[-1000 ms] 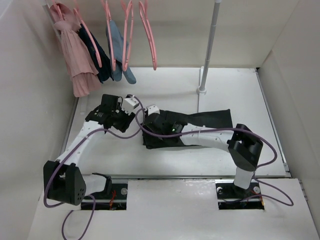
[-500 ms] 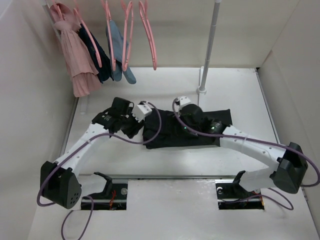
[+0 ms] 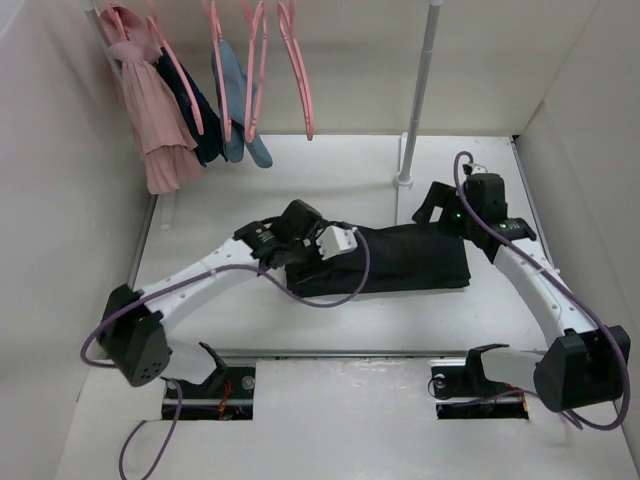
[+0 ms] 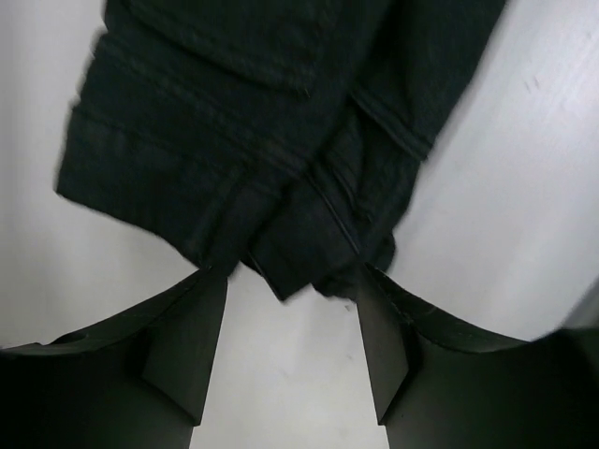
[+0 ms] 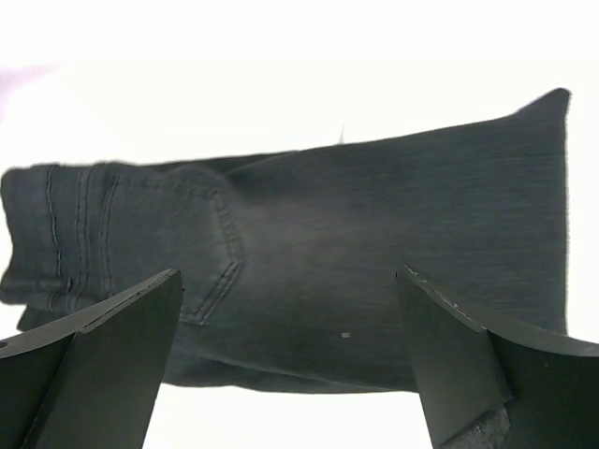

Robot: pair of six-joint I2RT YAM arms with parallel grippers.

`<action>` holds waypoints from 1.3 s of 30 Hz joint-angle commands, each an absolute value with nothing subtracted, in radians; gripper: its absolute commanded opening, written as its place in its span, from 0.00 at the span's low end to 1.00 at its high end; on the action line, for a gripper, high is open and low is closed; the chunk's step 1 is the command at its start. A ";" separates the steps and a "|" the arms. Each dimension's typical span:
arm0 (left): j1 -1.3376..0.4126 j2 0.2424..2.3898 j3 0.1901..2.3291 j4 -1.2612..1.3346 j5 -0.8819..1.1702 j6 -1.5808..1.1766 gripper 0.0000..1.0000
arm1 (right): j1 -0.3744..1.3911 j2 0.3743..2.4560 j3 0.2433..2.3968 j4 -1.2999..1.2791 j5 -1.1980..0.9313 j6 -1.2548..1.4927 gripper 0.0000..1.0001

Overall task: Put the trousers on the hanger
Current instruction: Fold the trousers at the center of the board.

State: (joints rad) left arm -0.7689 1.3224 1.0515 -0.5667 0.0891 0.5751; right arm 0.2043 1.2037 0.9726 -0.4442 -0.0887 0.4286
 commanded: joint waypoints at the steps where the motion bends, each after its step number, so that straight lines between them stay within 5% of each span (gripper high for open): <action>1: -0.790 1.437 1.178 -0.509 0.041 0.633 0.54 | 0.128 1.183 1.000 -0.459 -0.201 0.388 1.00; 11: -0.789 1.667 1.255 -0.494 0.001 0.781 0.53 | 0.058 1.140 0.988 -0.491 -0.222 0.334 1.00; 16: -0.778 1.667 1.207 -0.491 -0.017 0.805 0.52 | 0.058 1.117 0.969 -0.482 -0.222 0.334 1.00; 20: -0.767 1.709 1.236 -0.517 -0.029 0.805 0.40 | 0.058 1.140 0.971 -0.482 -0.235 0.334 1.00; 29: -0.767 1.680 1.155 -0.572 0.023 0.847 0.40 | 0.058 1.170 1.015 -0.494 -0.224 0.307 1.00; 32: -0.767 1.709 1.164 -0.572 0.023 0.822 0.27 | 0.058 1.180 1.025 -0.494 -0.233 0.316 1.00; 34: -0.767 1.709 1.173 -0.572 0.032 0.813 0.01 | 0.058 1.180 1.025 -0.494 -0.233 0.316 1.00; 39: -0.758 1.709 1.242 -0.594 0.009 0.781 0.00 | 0.049 1.200 1.025 -0.531 -0.161 0.337 1.00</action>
